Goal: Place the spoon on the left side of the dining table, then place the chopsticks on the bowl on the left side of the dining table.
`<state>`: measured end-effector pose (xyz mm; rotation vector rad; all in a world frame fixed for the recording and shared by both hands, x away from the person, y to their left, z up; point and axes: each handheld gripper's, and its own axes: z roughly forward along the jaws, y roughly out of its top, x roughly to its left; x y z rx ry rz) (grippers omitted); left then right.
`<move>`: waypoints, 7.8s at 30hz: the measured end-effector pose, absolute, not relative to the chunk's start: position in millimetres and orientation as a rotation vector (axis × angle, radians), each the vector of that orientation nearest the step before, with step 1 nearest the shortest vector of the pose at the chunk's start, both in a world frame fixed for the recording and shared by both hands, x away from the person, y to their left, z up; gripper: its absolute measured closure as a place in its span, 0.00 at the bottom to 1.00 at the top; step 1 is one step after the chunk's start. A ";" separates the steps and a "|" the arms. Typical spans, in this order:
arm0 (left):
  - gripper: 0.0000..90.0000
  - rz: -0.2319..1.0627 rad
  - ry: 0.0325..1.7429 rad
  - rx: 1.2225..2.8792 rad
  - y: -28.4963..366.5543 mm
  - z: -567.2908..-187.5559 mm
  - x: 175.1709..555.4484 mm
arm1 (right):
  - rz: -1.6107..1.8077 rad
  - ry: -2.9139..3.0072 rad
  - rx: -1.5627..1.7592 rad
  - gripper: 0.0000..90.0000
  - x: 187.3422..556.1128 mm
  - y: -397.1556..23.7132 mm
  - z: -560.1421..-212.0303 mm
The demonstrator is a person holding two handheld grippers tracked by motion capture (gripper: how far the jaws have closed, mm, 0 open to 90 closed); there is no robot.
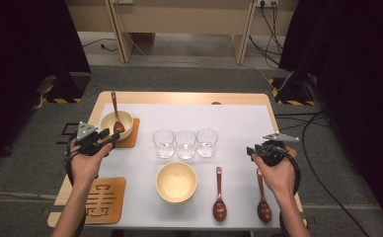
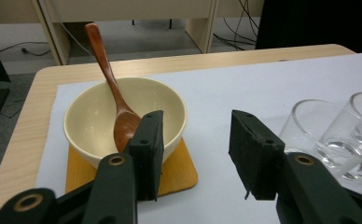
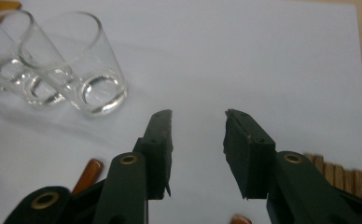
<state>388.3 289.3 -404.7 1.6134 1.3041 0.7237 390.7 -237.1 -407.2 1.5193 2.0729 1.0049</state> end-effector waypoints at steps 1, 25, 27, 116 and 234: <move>0.60 0.724 1.304 1.613 289.3 -404.7 388.3 | 0.985 2.088 1.541 0.67 391.3 -240.2 -407.3; 0.60 0.721 1.281 1.629 282.8 -404.4 382.9 | 0.678 2.142 1.796 0.72 385.9 -287.1 -414.2; 0.60 0.722 1.279 1.630 281.8 -404.6 382.9 | 0.655 2.153 1.812 0.76 388.4 -287.4 -413.9; 0.57 0.712 1.264 1.586 290.9 -399.0 380.8 | 0.099 2.305 2.108 0.95 411.7 -266.8 -445.1; 0.56 0.761 1.248 1.542 294.7 -391.1 374.4 | 1.209 1.589 1.222 0.95 454.6 -199.4 -345.6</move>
